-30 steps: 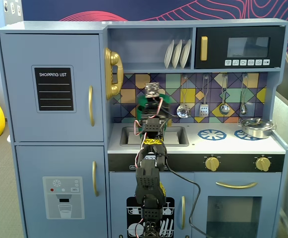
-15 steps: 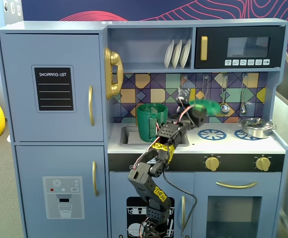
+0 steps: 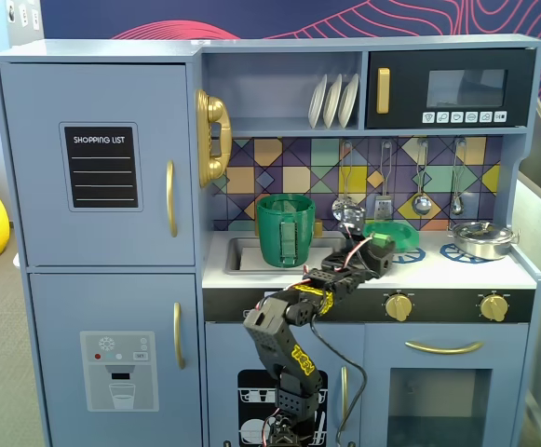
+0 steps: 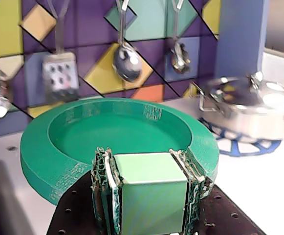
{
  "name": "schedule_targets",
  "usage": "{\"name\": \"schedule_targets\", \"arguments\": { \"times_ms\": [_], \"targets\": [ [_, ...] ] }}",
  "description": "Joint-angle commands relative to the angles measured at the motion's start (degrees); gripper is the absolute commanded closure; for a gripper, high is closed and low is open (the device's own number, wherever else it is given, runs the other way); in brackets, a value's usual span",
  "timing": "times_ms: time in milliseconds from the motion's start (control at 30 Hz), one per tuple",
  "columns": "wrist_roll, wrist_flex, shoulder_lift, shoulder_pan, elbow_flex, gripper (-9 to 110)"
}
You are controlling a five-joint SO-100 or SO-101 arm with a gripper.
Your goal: Take off the lid from the green recipient and place it on the counter
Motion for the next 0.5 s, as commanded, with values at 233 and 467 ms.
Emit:
{"name": "schedule_targets", "arguments": {
  "times_ms": [233,467],
  "targets": [
    [0.79,-6.59,-4.22,0.62,1.05,92],
    [5.62,-5.89,-1.85,0.97,0.0,62]
  ]
}}
